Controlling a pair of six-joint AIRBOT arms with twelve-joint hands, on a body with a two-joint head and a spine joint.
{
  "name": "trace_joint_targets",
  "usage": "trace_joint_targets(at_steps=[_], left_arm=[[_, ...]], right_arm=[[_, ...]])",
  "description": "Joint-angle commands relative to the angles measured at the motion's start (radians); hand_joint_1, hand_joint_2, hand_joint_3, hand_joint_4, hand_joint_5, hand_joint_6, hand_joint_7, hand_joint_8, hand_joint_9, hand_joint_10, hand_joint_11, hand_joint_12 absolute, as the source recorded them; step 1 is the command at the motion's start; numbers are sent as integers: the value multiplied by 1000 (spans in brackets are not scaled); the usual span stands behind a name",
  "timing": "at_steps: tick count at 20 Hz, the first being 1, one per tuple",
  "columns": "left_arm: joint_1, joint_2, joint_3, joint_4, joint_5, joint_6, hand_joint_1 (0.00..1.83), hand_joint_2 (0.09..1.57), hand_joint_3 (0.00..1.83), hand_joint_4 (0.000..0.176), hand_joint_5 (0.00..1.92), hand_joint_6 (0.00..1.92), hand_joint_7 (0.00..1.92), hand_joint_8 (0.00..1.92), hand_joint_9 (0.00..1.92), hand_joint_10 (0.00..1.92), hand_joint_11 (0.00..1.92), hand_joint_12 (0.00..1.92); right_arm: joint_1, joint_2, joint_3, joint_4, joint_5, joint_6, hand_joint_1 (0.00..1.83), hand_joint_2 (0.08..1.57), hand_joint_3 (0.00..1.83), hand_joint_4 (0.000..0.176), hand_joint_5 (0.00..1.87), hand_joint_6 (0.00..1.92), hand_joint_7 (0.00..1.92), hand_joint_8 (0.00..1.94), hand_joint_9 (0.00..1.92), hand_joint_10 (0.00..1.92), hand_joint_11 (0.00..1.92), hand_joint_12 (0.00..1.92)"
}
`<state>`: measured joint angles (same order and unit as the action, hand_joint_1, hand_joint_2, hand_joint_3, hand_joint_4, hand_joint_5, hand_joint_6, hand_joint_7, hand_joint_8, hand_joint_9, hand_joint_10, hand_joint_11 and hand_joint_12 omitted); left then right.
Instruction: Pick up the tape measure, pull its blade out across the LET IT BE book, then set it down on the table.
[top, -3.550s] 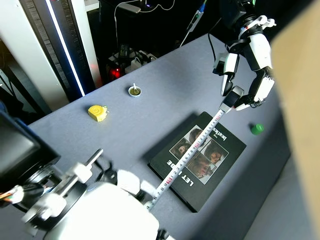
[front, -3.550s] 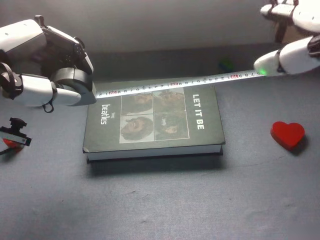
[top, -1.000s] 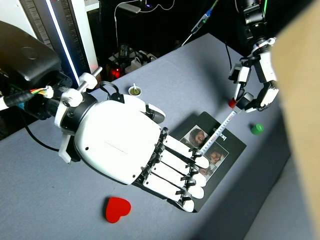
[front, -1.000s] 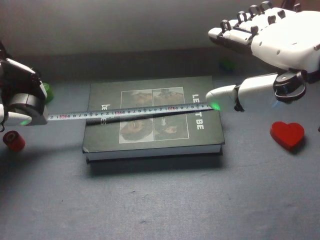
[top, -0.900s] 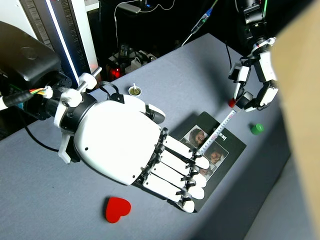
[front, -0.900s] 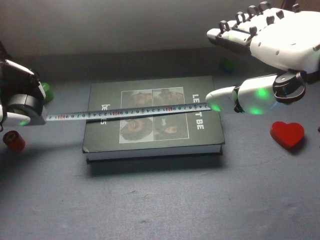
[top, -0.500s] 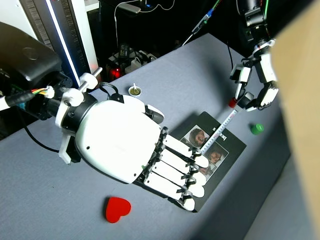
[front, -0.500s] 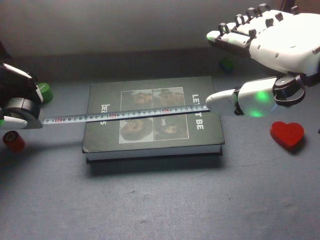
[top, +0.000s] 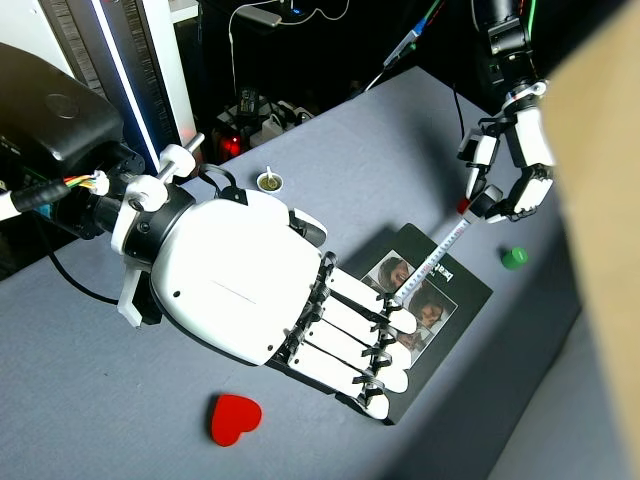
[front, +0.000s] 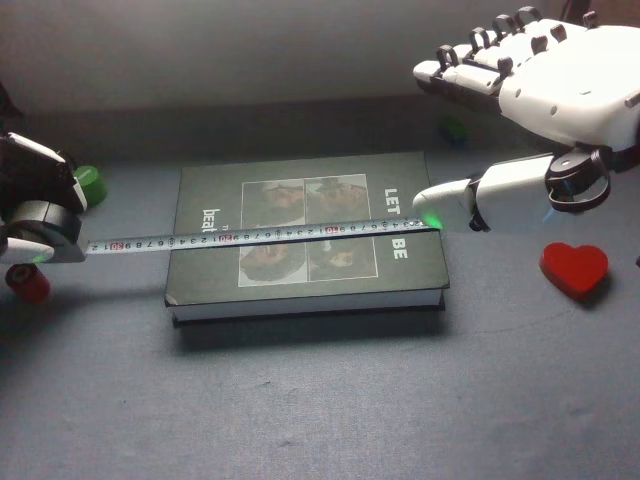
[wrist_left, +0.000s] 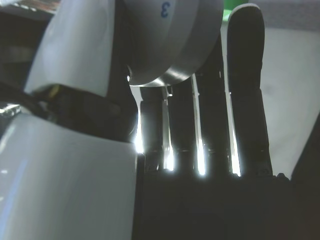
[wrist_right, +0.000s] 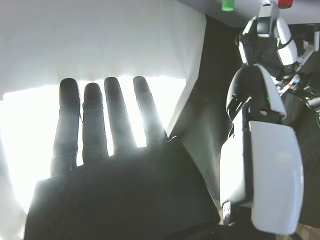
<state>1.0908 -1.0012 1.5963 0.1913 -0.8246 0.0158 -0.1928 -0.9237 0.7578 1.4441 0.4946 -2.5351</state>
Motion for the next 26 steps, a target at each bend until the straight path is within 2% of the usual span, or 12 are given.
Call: trace_joint_targets(at_steps=[1, 8, 12, 16, 18, 20, 22, 24, 26], left_arm=[[-4, 0, 8, -51, -99, -9, 1380, 1103, 0, 0, 911, 899, 1100, 831, 895, 1271, 834, 1208], [-36, 8, -6, -43, -113, -11, 1380, 1104, 0, 0, 908, 895, 1095, 841, 894, 1275, 841, 1199], [-82, 44, -73, -41, -95, 0, 1380, 1105, 0, 0, 904, 903, 1094, 837, 894, 1280, 840, 1197], [-183, 106, -178, -34, -12, 52, 1380, 1104, 0, 0, 909, 900, 1095, 835, 895, 1281, 847, 1198], [-255, 161, -267, -34, 52, 88, 1381, 1103, 0, 0, 913, 894, 1099, 827, 898, 1275, 852, 1179], [-275, 221, -357, -33, 89, 107, 1381, 1102, 0, 0, 913, 891, 1100, 826, 899, 1275, 863, 1177], [-263, 275, -434, -45, 113, 128, 1381, 1102, 0, 0, 913, 891, 1099, 827, 899, 1275, 865, 1177], [-215, 319, -499, -70, 111, 138, 1381, 1103, 0, 0, 910, 893, 1099, 828, 898, 1276, 849, 1170], [-165, 335, -530, -89, 81, 141, 1381, 1103, 0, 0, 909, 894, 1098, 829, 898, 1277, 839, 1166]], right_arm=[[8, 9, -3, -48, 27, 6, 77, 1042, 2, 65, 0, 0, 25, 2, 1, 0, 0, 425], [6, 9, -3, -51, 24, 6, 77, 1043, 2, 64, 0, 0, 29, 2, 2, 1, 0, 422], [5, 10, -3, -52, 22, 6, 76, 1045, 3, 64, 0, 0, 30, 2, 3, 1, 0, 422], [5, 10, -3, -52, 22, 6, 76, 1046, 1, 63, 0, 0, 38, 2, 14, 3, 0, 466], [3, 10, -3, -54, 20, 5, 75, 1047, 1, 63, 3, 1, 42, 3, 16, 3, 0, 476], [3, 10, -3, -54, 20, 5, 76, 1049, 2, 63, 4, 1, 43, 3, 16, 2, 0, 477], [2, 10, -3, -54, 21, 5, 76, 1049, 2, 63, 5, 2, 43, 3, 15, 2, 0, 478], [1, 11, -3, -54, 21, 5, 76, 1049, 2, 63, 5, 2, 43, 2, 15, 1, 0, 479], [-2, 11, -3, -54, 22, 5, 76, 1049, 2, 63, 5, 2, 43, 2, 15, 1, 0, 479]])
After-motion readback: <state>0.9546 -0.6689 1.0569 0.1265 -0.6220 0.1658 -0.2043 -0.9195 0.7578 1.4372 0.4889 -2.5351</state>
